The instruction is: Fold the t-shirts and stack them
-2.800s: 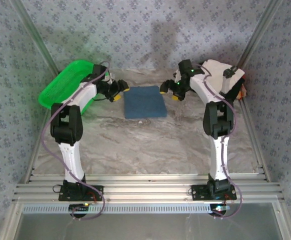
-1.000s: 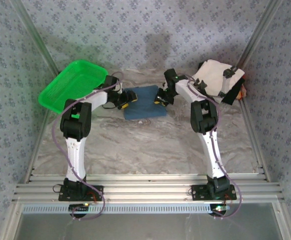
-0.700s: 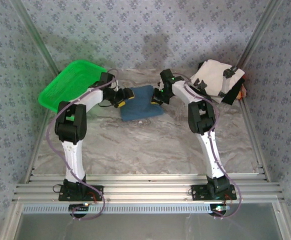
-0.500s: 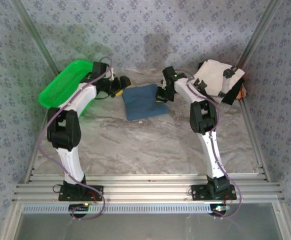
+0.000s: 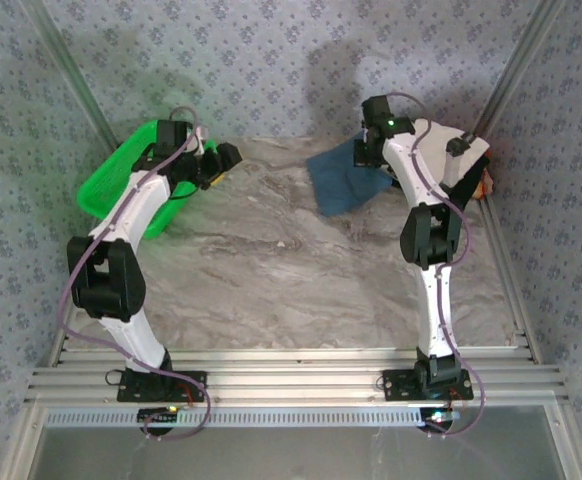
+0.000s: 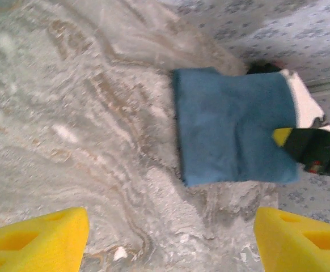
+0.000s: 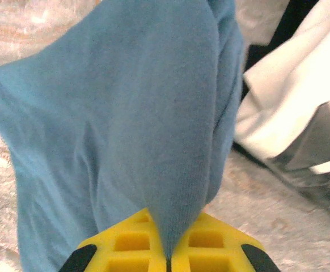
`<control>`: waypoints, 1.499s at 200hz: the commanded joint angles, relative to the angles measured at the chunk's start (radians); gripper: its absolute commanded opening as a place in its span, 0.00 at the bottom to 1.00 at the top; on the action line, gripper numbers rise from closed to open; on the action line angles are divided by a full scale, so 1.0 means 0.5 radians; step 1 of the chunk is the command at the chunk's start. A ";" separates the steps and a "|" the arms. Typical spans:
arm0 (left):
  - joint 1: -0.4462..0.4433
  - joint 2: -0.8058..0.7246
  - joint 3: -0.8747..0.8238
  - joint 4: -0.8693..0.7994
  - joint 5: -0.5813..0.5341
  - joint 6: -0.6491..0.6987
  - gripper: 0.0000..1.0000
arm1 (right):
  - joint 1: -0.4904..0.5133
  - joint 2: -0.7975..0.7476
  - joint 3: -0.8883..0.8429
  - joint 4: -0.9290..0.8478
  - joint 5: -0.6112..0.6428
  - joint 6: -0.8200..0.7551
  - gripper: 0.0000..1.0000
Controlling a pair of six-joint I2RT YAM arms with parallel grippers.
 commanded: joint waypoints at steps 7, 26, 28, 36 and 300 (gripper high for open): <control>0.024 -0.081 -0.066 -0.005 -0.028 -0.013 0.76 | -0.036 -0.019 0.179 -0.038 0.169 -0.185 0.00; 0.038 -0.089 -0.104 0.006 -0.034 -0.011 0.76 | -0.065 -0.022 0.209 0.022 0.178 -0.194 0.00; 0.039 -0.091 -0.104 0.005 -0.036 -0.012 0.76 | -0.069 -0.020 0.213 0.030 0.178 -0.192 0.00; 0.045 -0.091 -0.115 0.002 -0.036 -0.010 0.76 | -0.078 -0.019 0.231 0.057 0.178 -0.191 0.00; 0.108 -0.193 -0.282 -0.056 -0.092 0.045 0.76 | -0.803 -0.604 -0.638 1.149 -0.183 0.761 0.00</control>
